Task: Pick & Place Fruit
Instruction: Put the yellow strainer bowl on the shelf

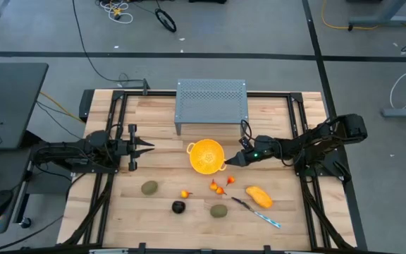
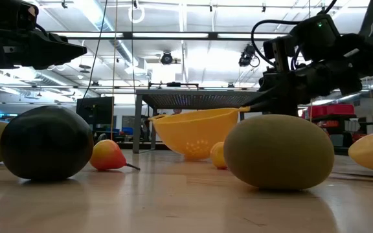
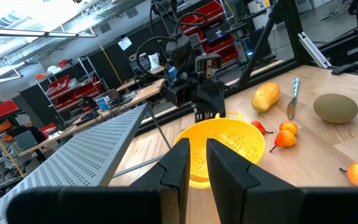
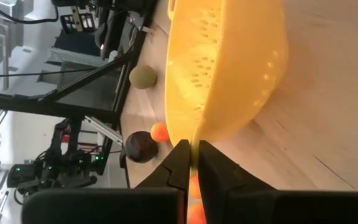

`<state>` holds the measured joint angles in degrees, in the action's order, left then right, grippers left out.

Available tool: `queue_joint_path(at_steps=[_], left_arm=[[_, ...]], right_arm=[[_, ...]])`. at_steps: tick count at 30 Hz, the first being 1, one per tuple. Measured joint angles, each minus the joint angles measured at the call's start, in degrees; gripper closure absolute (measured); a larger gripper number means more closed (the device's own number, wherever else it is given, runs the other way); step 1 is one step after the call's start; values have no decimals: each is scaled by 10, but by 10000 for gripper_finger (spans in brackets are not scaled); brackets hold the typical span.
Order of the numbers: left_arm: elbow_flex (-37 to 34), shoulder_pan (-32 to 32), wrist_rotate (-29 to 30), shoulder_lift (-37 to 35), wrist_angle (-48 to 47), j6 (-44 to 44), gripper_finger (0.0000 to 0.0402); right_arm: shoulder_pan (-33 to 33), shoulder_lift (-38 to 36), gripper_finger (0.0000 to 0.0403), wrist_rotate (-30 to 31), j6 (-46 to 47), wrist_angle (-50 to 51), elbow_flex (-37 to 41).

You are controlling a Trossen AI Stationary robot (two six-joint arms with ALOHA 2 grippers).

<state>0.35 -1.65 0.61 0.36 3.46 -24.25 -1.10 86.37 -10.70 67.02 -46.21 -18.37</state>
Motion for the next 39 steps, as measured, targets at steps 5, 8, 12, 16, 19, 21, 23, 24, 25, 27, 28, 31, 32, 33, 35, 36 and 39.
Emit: queue_joint_path(at_steps=[5, 8, 12, 16, 19, 21, 23, 24, 25, 27, 28, 31, 32, 33, 35, 36, 39], left_arm=[[0, 0, 0, 0, 0, 0, 338], [0, 0, 0, 0, 0, 0, 338], [0, 0, 0, 0, 0, 0, 338], [0, 0, 0, 0, 0, 0, 338], [0, 0, 0, 0, 0, 0, 338], [0, 0, 0, 0, 0, 0, 338], [0, 0, 0, 0, 0, 0, 338], [0, 0, 0, 0, 0, 0, 338], [0, 0, 0, 0, 0, 0, 338], [0, 0, 0, 0, 0, 0, 338], [0, 0, 0, 0, 0, 0, 338], [0, 0, 0, 0, 0, 0, 338], [0, 0, 0, 0, 0, 0, 338], [0, 0, 0, 0, 0, 0, 338], [0, 0, 0, 0, 0, 0, 338], [0, 0, 0, 0, 0, 0, 338], [0, 0, 0, 0, 0, 0, 338]], right_arm=[[0, 0, 381, 1, -1, 2, 0], [0, 0, 386, 1, -2, 2, 0], [0, 0, 390, 1, -4, 2, 0], [0, 0, 391, 1, -4, 2, 0], [0, 0, 392, 2, -4, -3, 0], [0, 0, 392, 2, -4, -13, 0], [0, 0, 392, 2, -2, -28, 0], [0, 0, 392, 2, 0, -35, 0], [0, 0, 392, 2, 0, -41, 0], [0, -2, 393, 2, 1, -44, 0], [0, -2, 393, 2, 1, -45, 0], [0, -2, 393, 2, 1, -47, 0], [0, -2, 393, 2, 1, -47, 0], [0, -2, 393, 2, 1, -47, 0], [0, -2, 393, 2, 1, -49, 0], [0, -2, 393, 2, 1, -49, 0], [0, -2, 393, 2, 1, -49, 0]])
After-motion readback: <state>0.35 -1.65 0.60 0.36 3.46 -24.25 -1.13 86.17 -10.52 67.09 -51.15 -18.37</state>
